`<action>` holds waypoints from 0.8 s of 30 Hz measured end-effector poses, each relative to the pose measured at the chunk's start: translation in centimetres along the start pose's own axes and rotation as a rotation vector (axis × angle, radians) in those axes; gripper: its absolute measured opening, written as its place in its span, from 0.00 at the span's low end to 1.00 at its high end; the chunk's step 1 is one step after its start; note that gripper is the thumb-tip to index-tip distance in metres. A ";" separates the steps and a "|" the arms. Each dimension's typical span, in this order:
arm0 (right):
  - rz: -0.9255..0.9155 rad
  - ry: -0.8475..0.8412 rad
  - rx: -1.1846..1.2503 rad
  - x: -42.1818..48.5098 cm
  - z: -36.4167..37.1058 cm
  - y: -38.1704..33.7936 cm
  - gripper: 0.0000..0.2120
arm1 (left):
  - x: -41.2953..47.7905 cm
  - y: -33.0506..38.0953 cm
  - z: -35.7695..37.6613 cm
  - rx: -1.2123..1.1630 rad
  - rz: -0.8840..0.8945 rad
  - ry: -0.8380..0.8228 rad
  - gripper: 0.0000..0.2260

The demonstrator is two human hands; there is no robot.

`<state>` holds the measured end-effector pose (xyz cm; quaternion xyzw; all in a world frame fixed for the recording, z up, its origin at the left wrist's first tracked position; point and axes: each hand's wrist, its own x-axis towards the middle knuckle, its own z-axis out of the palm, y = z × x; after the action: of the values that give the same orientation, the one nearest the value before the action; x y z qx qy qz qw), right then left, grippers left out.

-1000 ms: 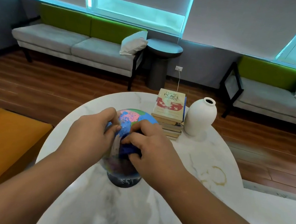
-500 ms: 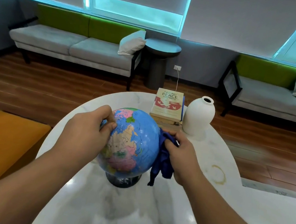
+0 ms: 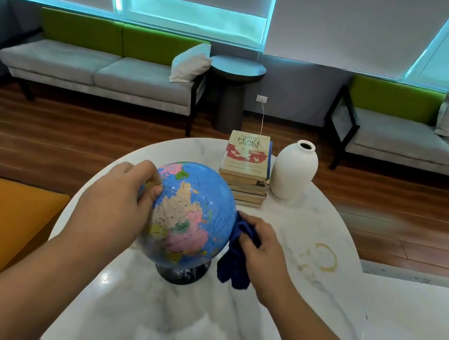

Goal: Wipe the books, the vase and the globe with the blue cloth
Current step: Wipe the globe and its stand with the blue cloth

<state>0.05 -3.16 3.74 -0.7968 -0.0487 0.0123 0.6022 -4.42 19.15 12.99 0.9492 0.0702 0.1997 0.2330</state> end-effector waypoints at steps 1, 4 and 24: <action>0.003 -0.006 -0.001 -0.6 0.0 0.6 0.20 | 0.1 -0.1 0.1 -0.008 0.008 -0.005 0.02; 0.018 -0.004 0.014 -2.3 0.5 1.9 0.21 | 0.6 -0.3 0.6 -0.084 0.007 -0.025 0.02; -0.537 0.119 -0.153 -2.4 2.2 -0.8 0.12 | 0.3 0.8 0.1 0.103 -0.032 -0.012 0.03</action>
<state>-2.58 -1.07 3.78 -0.7977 -0.2234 -0.1984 0.5239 -4.07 18.52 13.41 0.9598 0.0941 0.1866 0.1873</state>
